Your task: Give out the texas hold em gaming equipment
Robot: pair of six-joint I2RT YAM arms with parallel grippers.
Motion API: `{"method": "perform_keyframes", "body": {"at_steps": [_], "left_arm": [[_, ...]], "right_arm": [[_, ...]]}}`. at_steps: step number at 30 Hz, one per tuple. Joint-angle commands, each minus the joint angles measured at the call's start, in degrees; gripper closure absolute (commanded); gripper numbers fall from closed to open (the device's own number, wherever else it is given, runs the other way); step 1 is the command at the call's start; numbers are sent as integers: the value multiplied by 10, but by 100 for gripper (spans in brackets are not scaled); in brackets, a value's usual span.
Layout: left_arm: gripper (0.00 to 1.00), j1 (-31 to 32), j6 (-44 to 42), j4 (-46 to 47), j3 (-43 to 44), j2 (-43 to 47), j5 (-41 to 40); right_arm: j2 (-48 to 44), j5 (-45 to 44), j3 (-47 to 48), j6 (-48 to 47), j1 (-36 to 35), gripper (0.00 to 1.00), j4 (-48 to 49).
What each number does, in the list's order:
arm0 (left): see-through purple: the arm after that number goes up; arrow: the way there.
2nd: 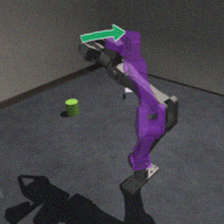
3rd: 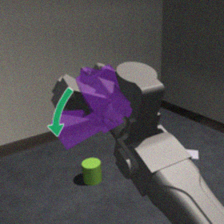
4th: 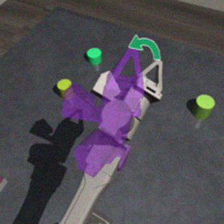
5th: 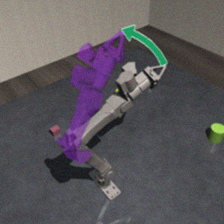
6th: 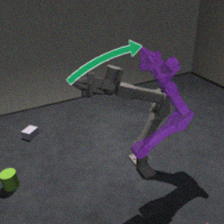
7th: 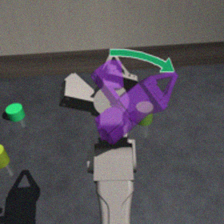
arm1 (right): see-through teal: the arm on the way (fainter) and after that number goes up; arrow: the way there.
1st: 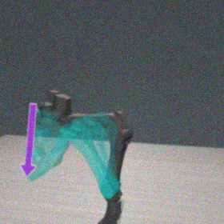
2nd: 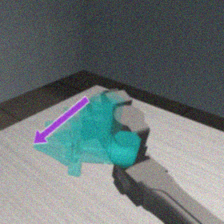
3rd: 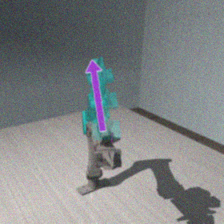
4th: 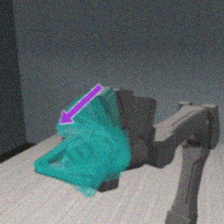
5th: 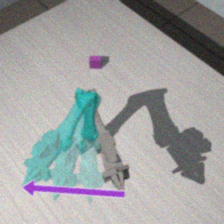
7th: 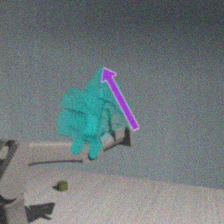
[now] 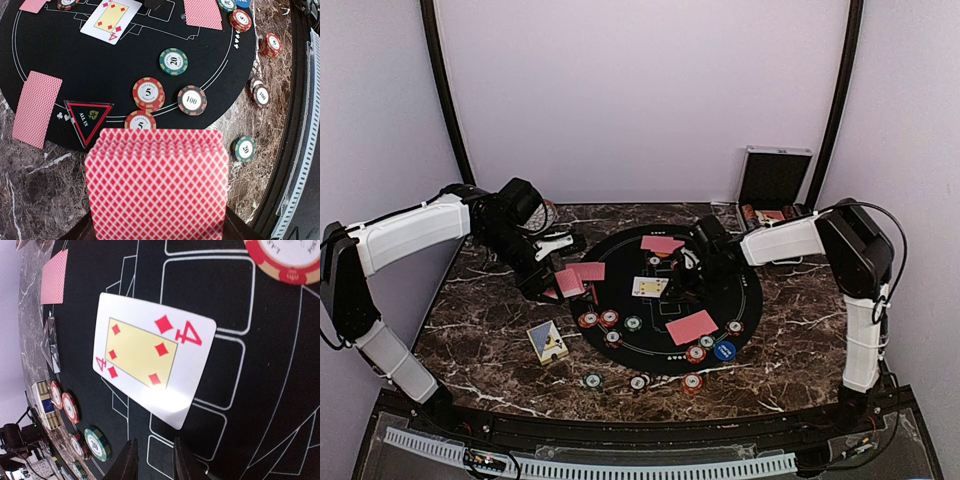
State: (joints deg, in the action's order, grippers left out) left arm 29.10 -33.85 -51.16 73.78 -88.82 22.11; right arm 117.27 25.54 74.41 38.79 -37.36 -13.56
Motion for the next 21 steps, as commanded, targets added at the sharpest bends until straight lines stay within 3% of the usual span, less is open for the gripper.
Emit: {"method": "perform_keyframes", "body": {"at_steps": [1, 21], "left_arm": [[100, -3, -8, -16, 5, 25, 17], [100, -3, -6, -17, 5, 29, 18]], "right_arm": [[-19, 12, -24, 22, -9, 76, 18], [59, -14, 78, 1, 18, 78, -16]]}}
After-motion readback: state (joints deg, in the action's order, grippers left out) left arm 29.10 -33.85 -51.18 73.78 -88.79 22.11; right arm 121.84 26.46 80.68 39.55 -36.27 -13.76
